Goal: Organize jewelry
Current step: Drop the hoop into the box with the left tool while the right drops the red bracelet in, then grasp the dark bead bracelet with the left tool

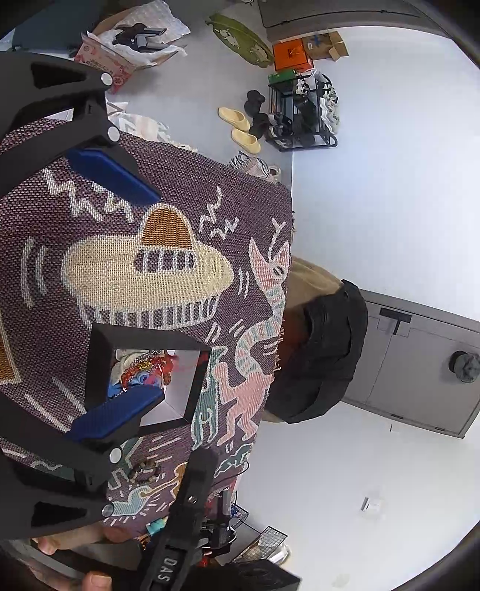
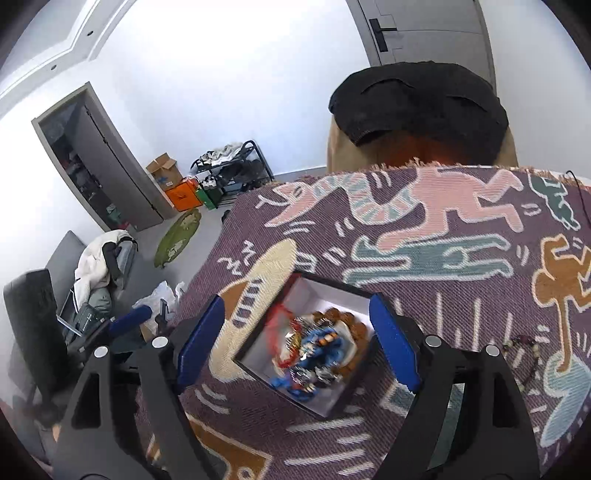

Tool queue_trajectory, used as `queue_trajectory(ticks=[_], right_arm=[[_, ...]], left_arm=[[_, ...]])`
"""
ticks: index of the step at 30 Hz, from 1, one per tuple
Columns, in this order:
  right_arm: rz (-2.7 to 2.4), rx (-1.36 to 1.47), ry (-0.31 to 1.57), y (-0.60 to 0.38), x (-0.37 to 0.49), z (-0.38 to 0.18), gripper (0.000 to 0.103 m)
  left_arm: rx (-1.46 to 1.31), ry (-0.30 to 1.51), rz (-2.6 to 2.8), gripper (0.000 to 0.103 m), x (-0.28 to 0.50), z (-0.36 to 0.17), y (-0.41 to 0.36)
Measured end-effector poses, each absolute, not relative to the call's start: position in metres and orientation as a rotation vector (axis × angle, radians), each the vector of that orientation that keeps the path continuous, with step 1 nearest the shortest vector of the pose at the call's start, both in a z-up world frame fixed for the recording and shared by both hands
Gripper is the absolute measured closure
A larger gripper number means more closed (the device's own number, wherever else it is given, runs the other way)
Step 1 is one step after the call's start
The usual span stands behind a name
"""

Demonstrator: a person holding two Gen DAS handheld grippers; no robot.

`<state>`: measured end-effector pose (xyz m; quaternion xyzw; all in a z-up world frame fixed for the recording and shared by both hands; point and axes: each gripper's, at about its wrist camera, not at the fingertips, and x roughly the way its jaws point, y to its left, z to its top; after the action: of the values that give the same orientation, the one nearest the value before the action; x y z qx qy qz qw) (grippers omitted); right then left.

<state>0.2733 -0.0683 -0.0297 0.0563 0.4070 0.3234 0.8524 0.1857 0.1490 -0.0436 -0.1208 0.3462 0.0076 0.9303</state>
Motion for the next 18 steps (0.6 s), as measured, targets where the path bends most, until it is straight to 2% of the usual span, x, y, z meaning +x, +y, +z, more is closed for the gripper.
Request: queue_trajectory(ticks=[18], right_arm=[[0.494,0.211,0.861,-0.194,0.261,-0.048,0.021]], left_arm=[[-0.182,0.715,-0.081,0.009,0.209,-0.036,0.078]])
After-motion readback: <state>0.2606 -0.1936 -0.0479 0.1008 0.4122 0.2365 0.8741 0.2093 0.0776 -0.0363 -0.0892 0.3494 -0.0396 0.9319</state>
